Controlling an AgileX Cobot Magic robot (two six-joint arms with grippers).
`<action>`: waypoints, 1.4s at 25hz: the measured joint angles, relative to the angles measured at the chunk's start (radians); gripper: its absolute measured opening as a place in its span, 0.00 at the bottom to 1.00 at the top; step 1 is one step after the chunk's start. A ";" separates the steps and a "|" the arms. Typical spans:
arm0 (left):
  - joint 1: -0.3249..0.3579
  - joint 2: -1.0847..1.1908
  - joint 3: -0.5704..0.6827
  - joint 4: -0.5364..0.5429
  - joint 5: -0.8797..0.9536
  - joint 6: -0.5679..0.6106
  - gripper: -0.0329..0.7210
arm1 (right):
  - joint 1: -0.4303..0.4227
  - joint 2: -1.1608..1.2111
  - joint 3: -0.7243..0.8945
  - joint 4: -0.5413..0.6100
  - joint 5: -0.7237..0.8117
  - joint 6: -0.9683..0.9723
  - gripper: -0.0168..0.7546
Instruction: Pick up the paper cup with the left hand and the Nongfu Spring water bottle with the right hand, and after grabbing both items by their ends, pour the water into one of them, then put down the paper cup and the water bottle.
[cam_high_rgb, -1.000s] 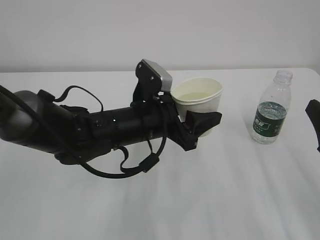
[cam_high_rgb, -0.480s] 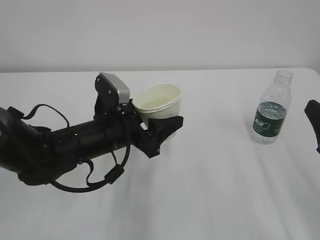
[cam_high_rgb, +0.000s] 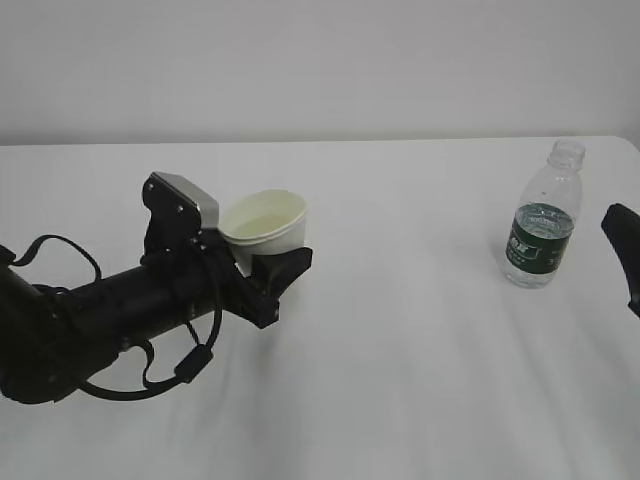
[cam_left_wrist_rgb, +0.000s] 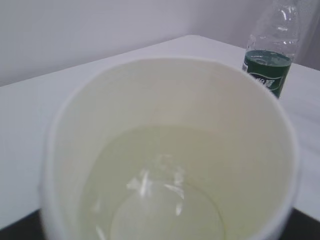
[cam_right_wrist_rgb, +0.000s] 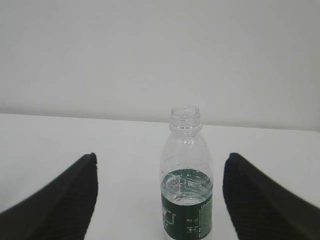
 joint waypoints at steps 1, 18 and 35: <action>0.000 0.000 0.006 -0.015 0.000 0.005 0.65 | 0.000 0.000 0.000 -0.002 0.002 0.000 0.79; 0.000 -0.001 0.069 -0.513 -0.002 0.117 0.62 | 0.000 0.000 0.000 -0.009 0.045 0.000 0.79; 0.095 0.001 0.065 -0.655 -0.002 0.119 0.62 | 0.000 0.000 0.000 -0.010 0.046 0.000 0.79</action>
